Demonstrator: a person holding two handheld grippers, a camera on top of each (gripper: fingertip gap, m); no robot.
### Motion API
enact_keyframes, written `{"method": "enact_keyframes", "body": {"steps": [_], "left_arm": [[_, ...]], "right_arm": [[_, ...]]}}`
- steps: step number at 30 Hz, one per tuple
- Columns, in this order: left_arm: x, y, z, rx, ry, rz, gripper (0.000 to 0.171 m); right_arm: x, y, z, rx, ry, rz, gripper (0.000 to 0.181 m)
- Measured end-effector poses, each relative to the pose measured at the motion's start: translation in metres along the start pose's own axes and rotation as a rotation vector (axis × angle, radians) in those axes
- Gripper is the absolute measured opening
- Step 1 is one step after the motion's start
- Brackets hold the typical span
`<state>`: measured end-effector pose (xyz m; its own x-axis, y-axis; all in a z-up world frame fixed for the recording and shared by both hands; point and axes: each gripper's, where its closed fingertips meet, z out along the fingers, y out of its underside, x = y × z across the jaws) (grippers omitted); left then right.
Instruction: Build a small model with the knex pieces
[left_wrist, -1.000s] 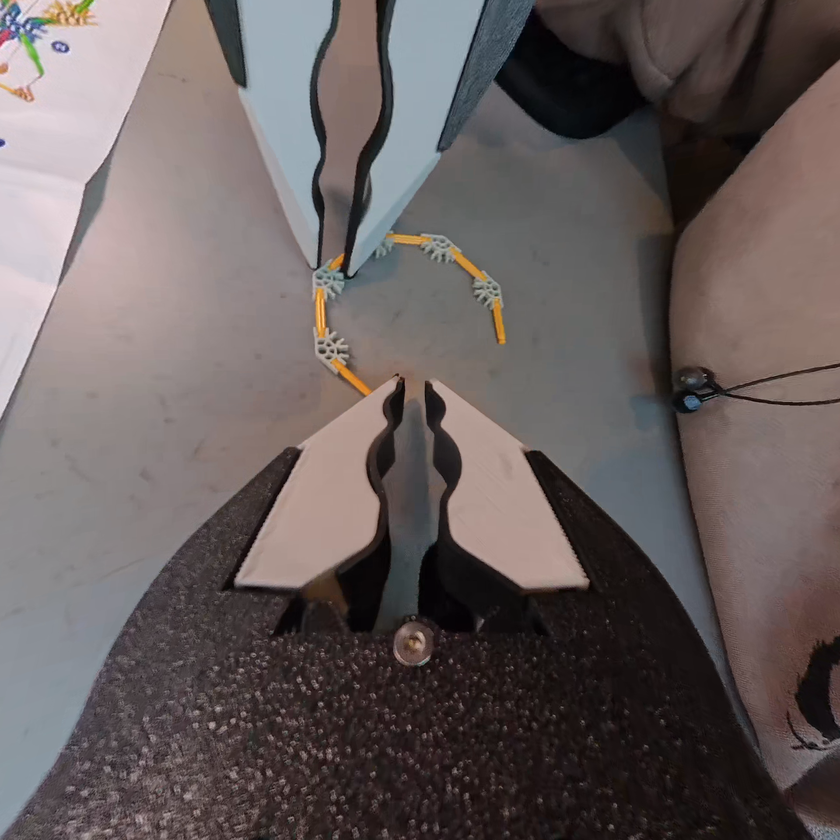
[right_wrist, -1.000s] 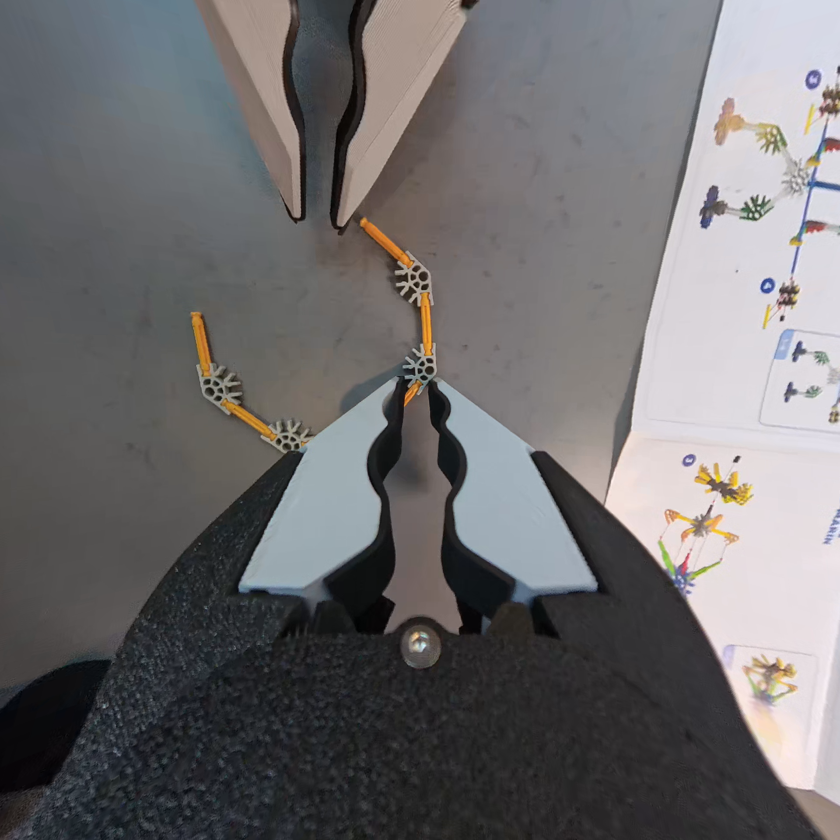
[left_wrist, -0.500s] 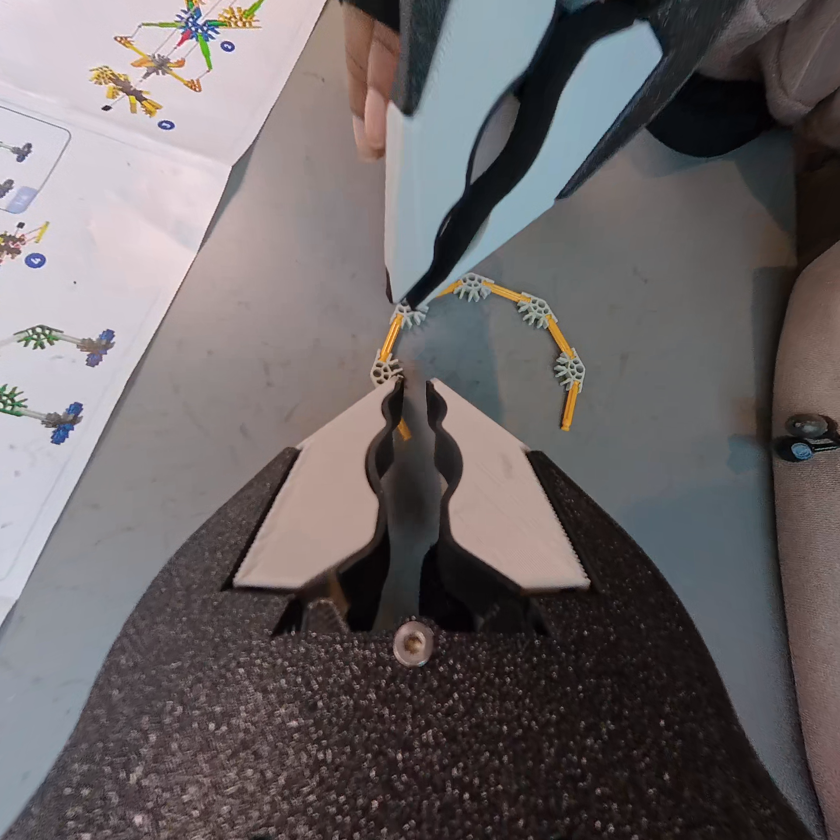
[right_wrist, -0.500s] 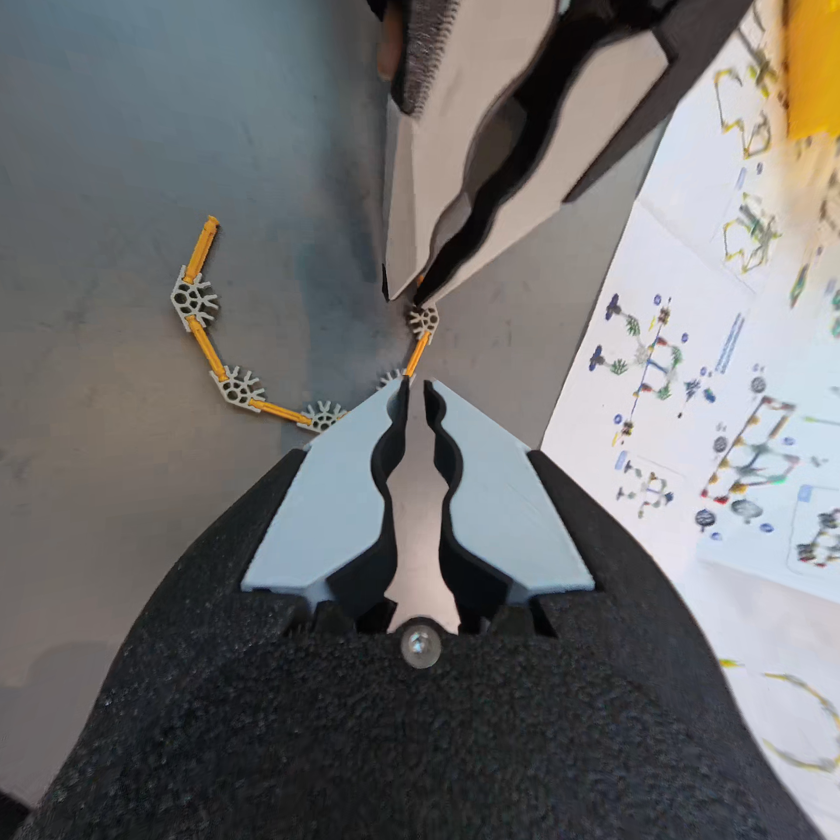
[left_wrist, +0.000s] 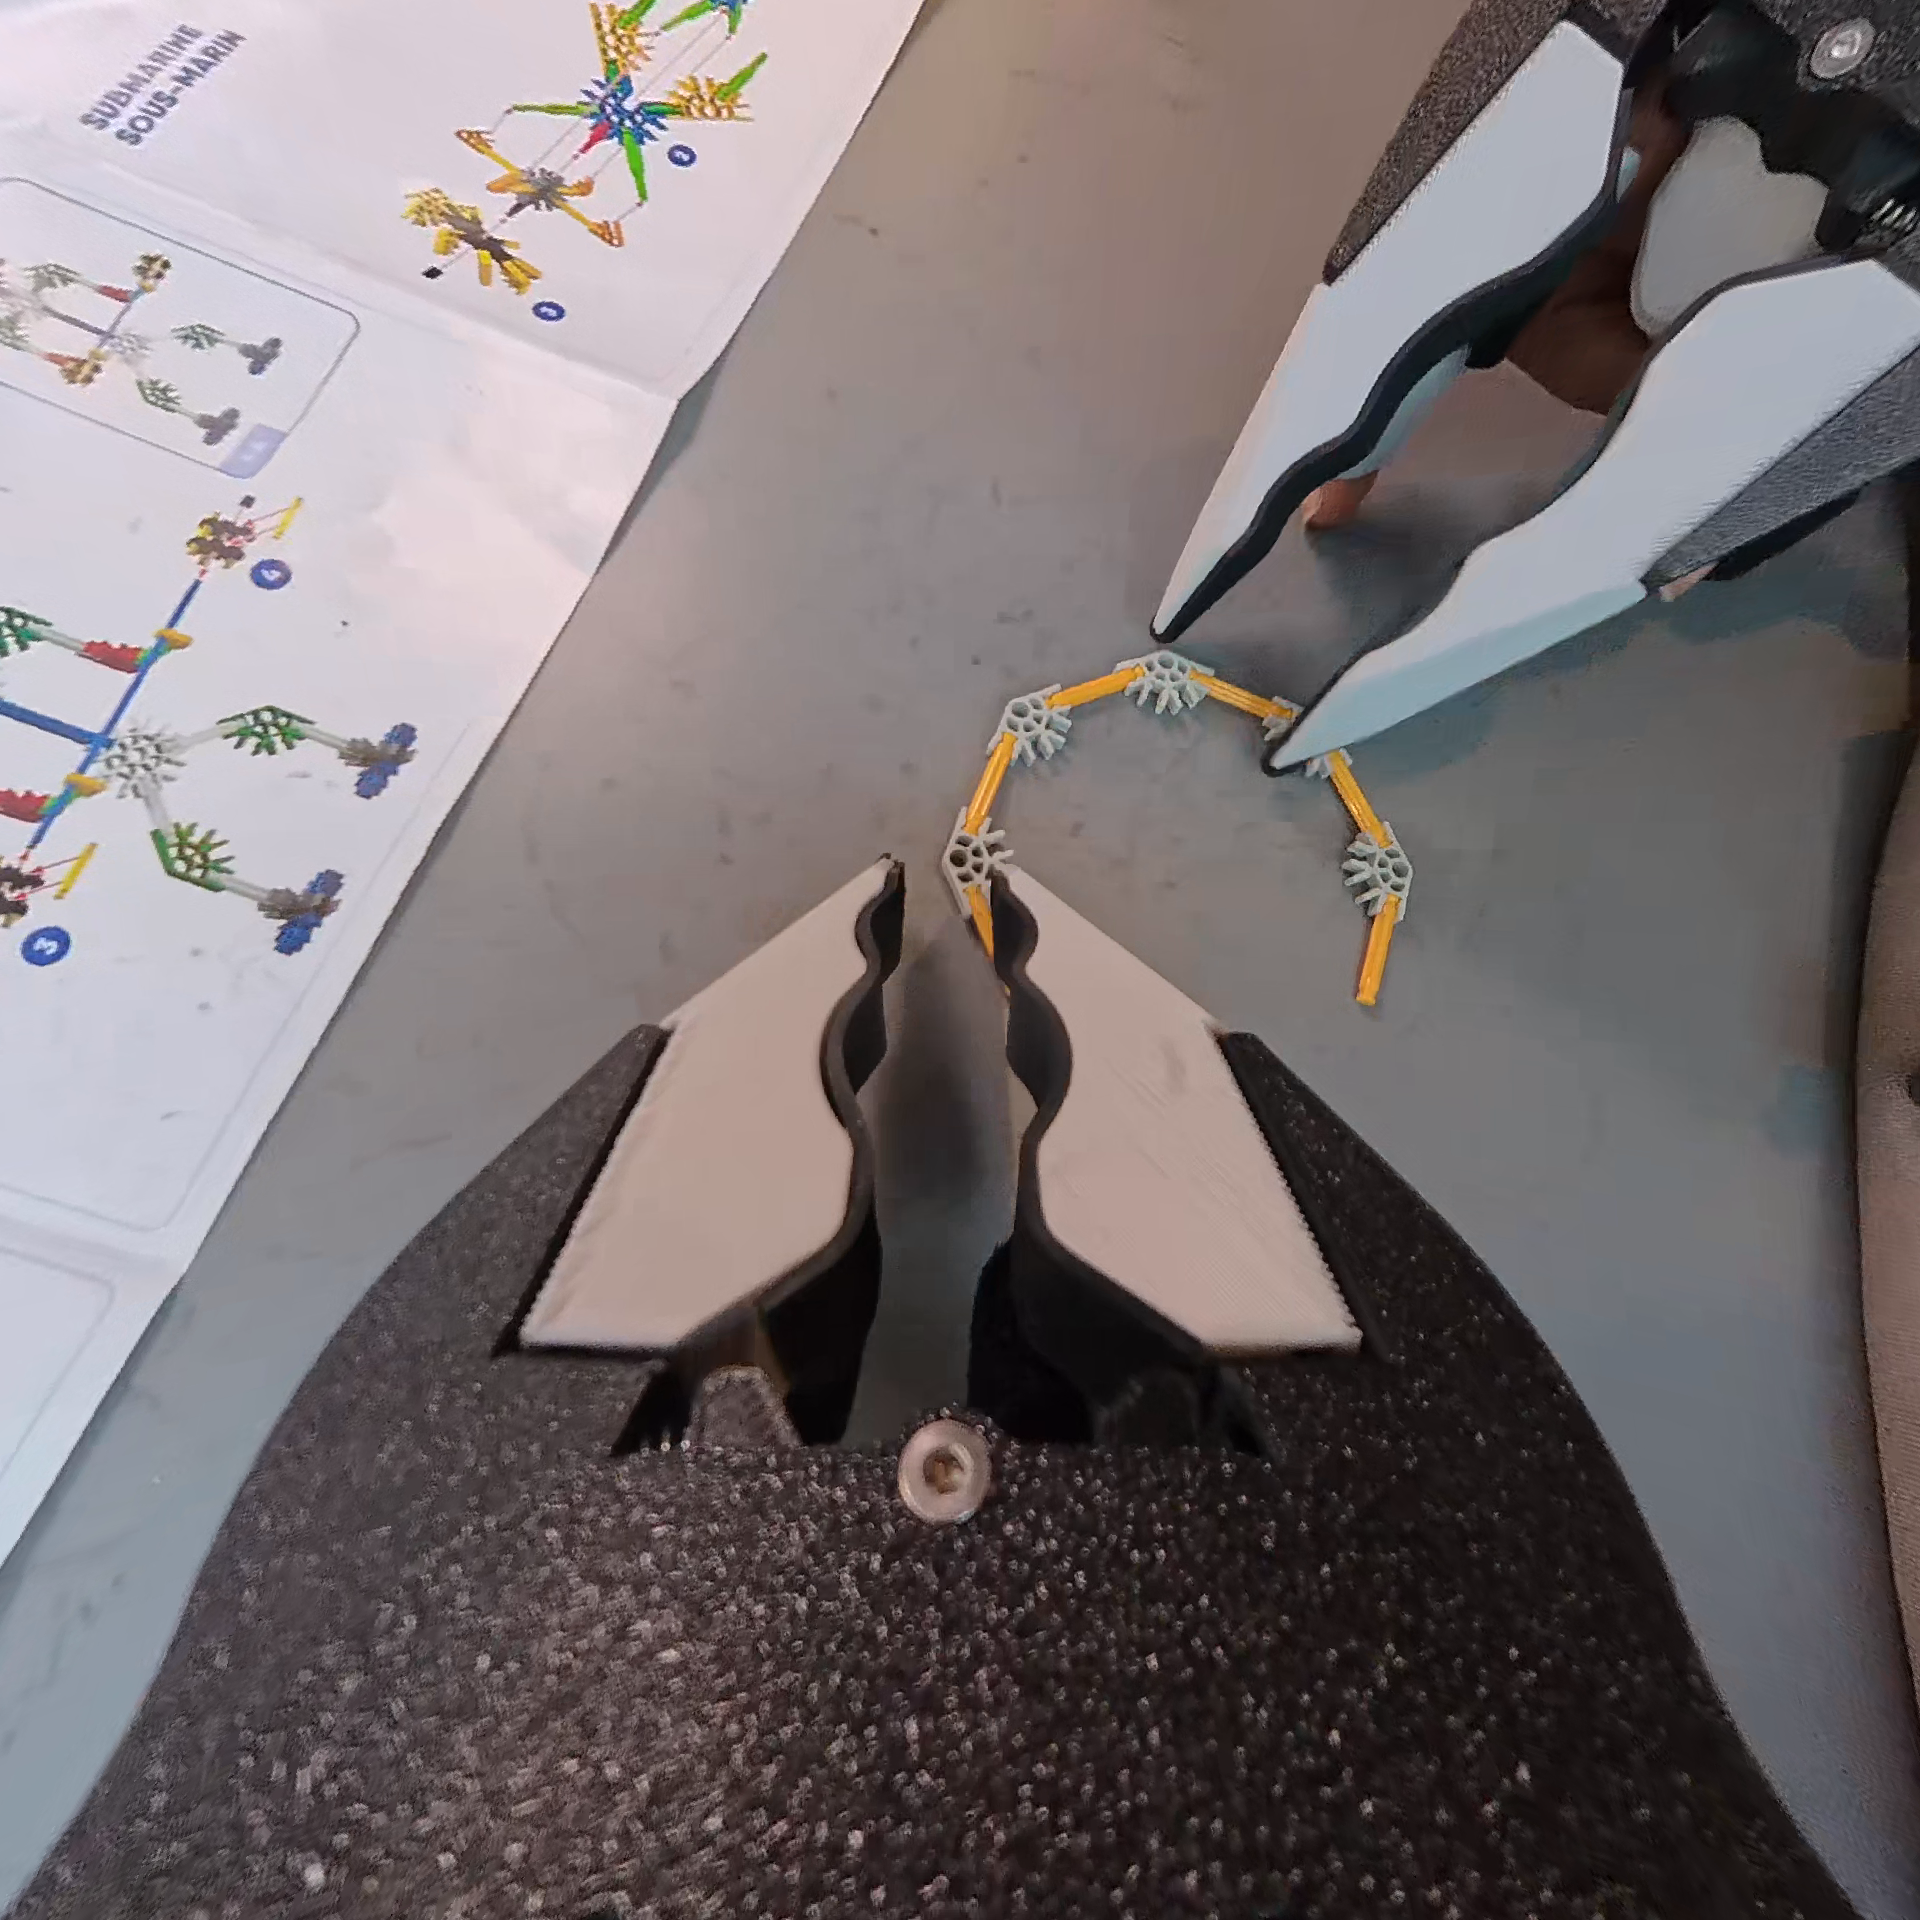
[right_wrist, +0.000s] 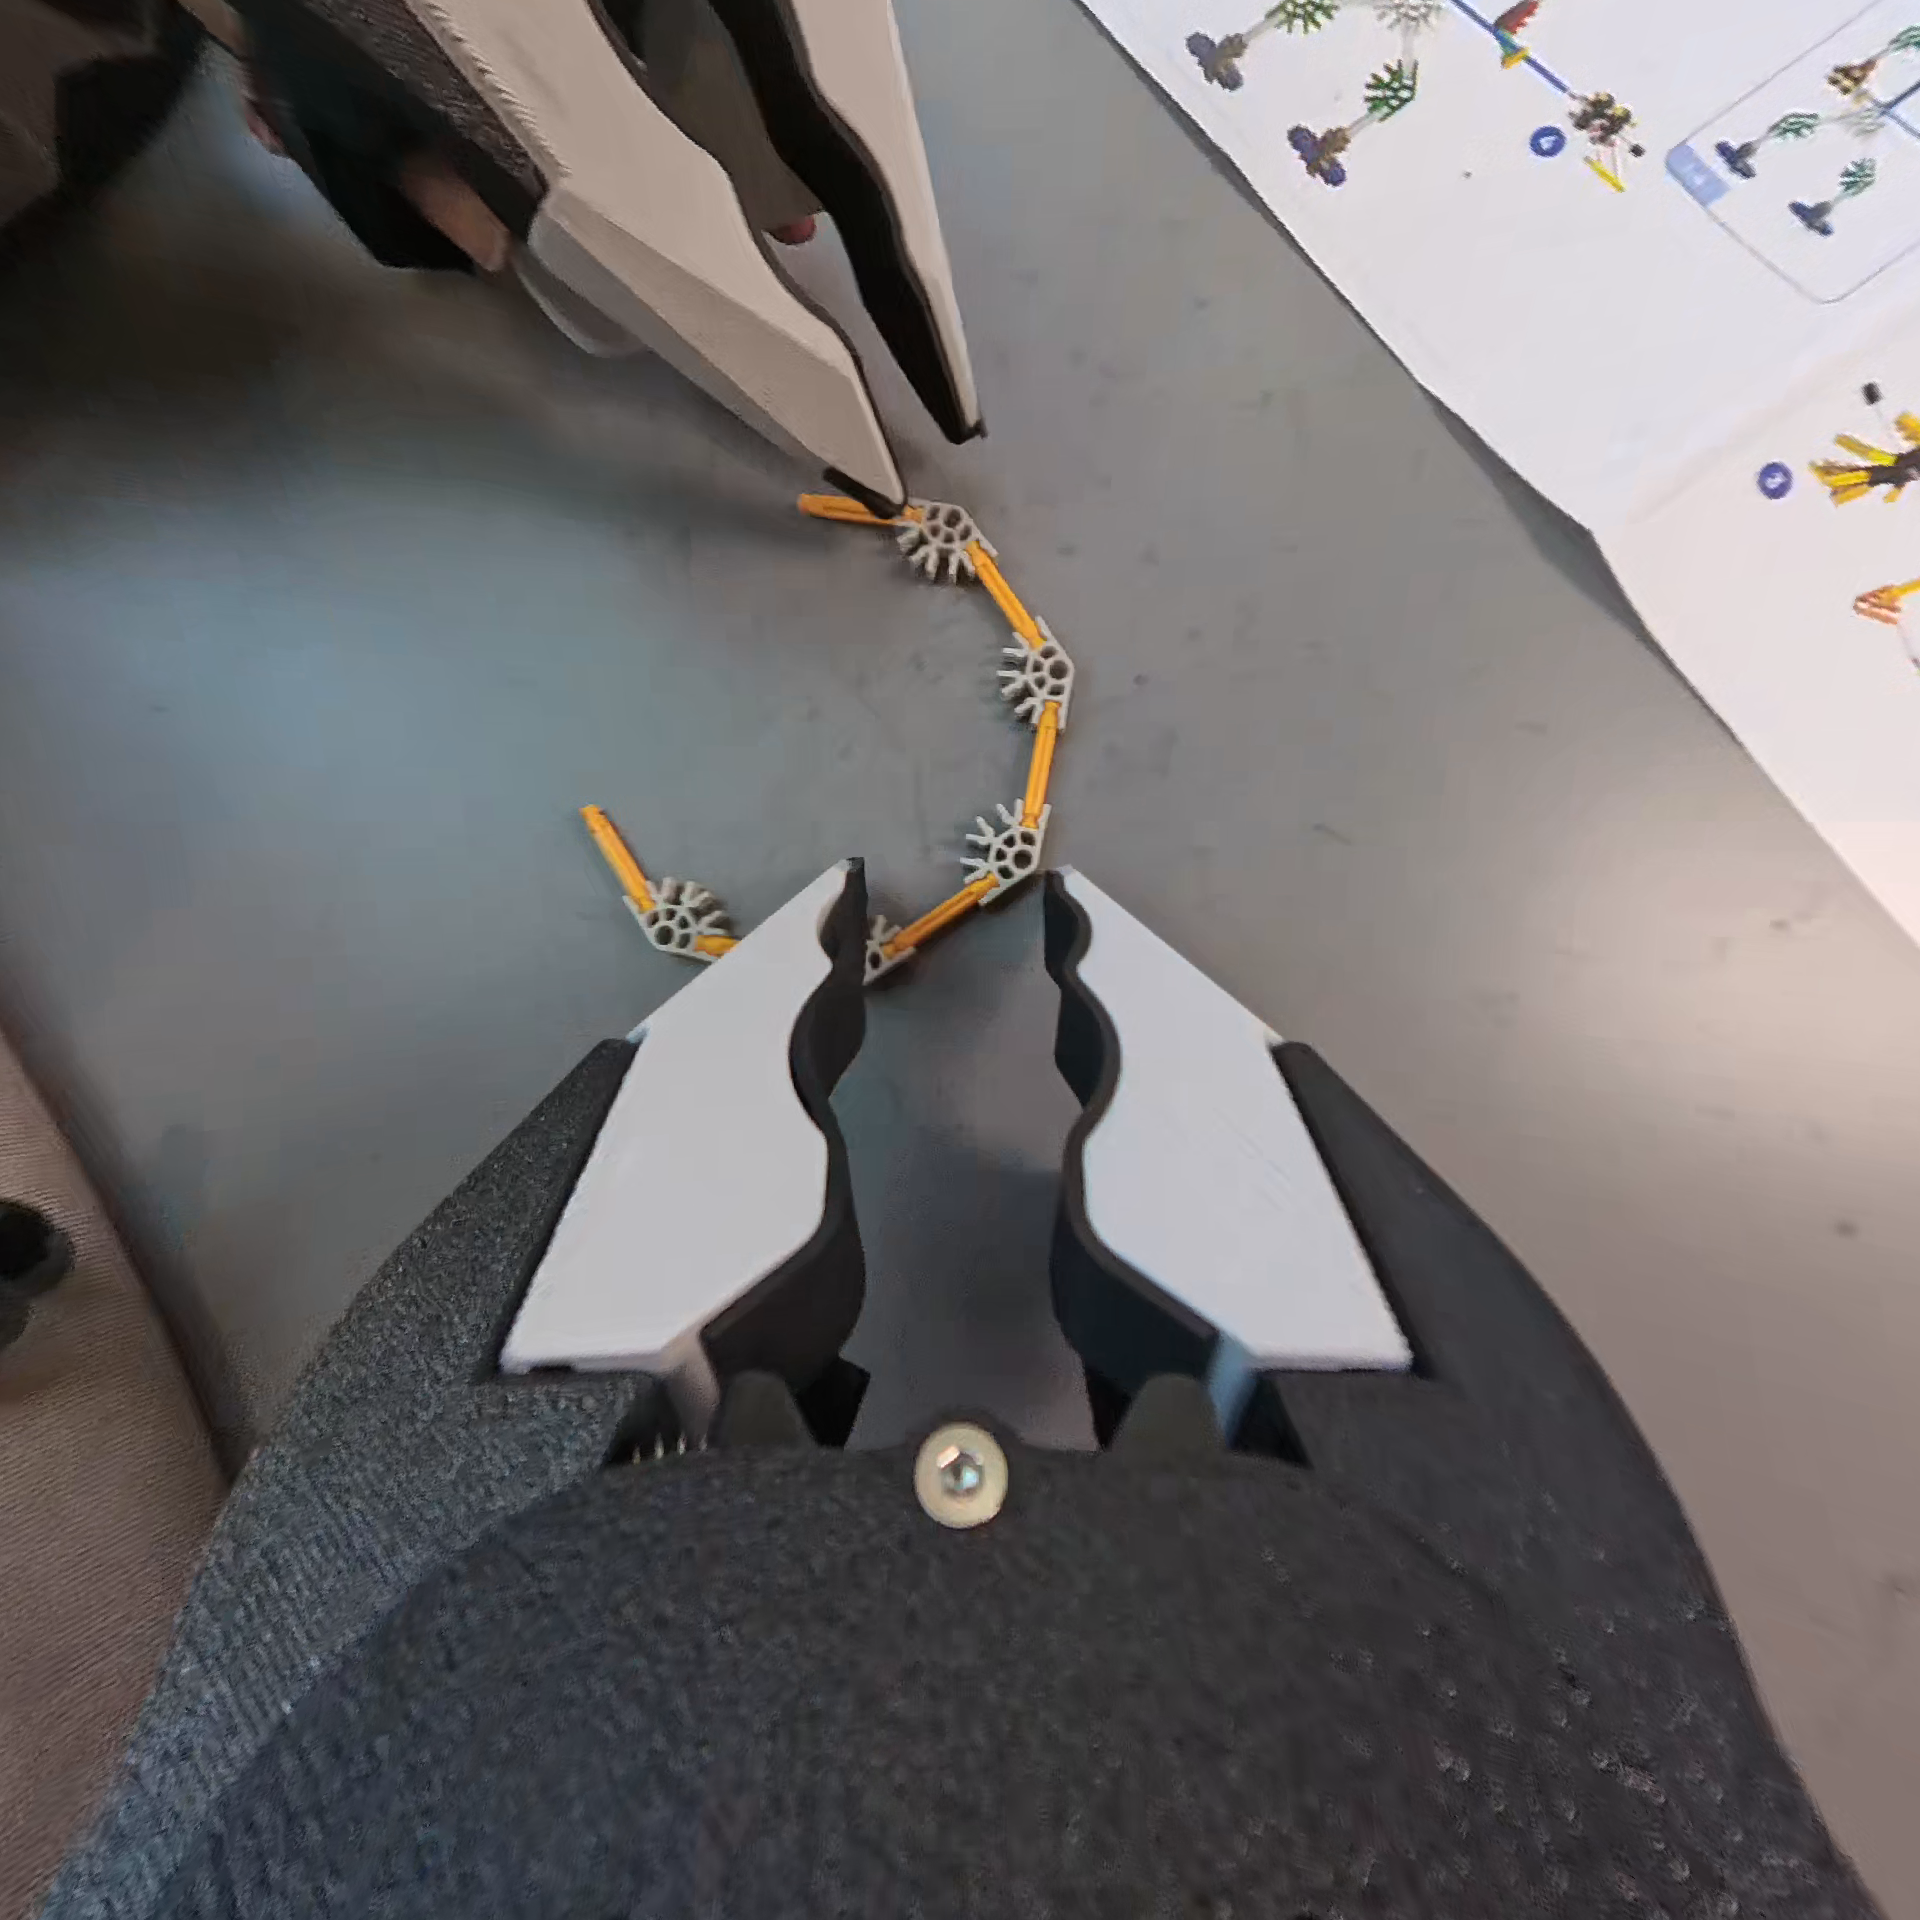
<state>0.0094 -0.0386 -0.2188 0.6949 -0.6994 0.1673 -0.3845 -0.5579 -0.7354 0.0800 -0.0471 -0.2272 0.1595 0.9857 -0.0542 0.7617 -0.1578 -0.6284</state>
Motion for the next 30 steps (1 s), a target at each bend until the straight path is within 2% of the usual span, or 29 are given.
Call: {"method": "enact_keyframes", "body": {"steps": [3,6,8,12,16,18,20,23,24,27,30], "left_arm": [[0.010,0.006,0.004,-0.043,0.018,0.047,0.014],[0.024,0.013,0.000,-0.085,0.081,0.091,0.013],[0.027,0.012,-0.007,-0.079,0.111,0.113,0.013],[-0.018,-0.002,-0.030,0.031,-0.042,0.040,0.013],[-0.068,-0.007,-0.057,0.148,-0.224,-0.041,0.013],[-0.079,-0.014,-0.067,0.218,-0.268,-0.068,0.014],[-0.081,-0.019,-0.071,0.260,-0.283,-0.076,0.015],[-0.079,-0.022,-0.068,0.263,-0.294,-0.044,0.016],[-0.077,-0.023,-0.066,0.260,-0.296,-0.030,0.016],[-0.073,-0.023,-0.062,0.261,-0.294,-0.011,0.016],[-0.072,-0.025,-0.062,0.269,-0.296,-0.012,0.017]], "right_arm": [[0.008,-0.002,0.002,-0.043,-0.002,-0.036,0.014],[0.014,-0.001,0.002,-0.181,-0.120,-0.246,0.012],[0.024,-0.005,0.004,-0.288,-0.185,-0.456,0.012],[0.042,-0.044,0.017,-0.381,-0.269,-0.818,0.012],[0.056,-0.066,0.035,-0.471,-0.291,-0.951,0.012],[0.060,-0.061,0.044,-0.494,-0.295,-0.937,0.012],[0.058,-0.062,0.047,-0.443,-0.313,-0.908,0.012],[0.060,-0.062,0.047,-0.383,-0.282,-0.885,0.016],[0.062,-0.063,0.043,-0.366,-0.265,-0.873,0.023],[0.064,-0.088,0.018,-0.183,-0.239,-0.740,0.024],[0.079,-0.104,-0.018,0.023,-0.149,-0.566,0.024]]}}
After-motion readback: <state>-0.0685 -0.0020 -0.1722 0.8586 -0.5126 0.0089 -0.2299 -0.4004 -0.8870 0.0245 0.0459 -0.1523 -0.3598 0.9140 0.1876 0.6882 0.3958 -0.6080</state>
